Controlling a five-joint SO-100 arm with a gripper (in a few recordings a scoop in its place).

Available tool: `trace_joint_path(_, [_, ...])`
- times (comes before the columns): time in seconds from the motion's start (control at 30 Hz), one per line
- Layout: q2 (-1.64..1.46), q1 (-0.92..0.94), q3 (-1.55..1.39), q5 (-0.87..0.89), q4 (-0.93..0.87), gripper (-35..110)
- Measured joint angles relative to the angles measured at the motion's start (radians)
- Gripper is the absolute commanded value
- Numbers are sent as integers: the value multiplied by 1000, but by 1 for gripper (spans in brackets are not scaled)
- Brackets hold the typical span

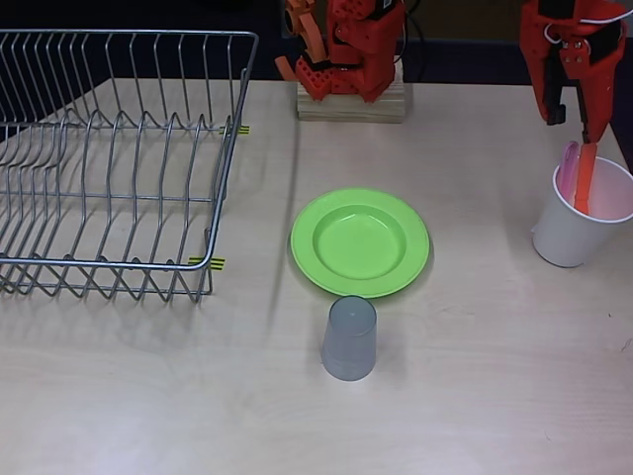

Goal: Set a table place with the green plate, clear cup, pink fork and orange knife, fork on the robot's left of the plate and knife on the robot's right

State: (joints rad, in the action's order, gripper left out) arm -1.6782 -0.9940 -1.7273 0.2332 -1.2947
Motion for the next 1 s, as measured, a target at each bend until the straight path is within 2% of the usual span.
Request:
trace_joint_path(0.77, [133, 21, 32, 9, 98, 8])
trace_joint_path(1.0, [133, 20, 18, 20, 117, 11])
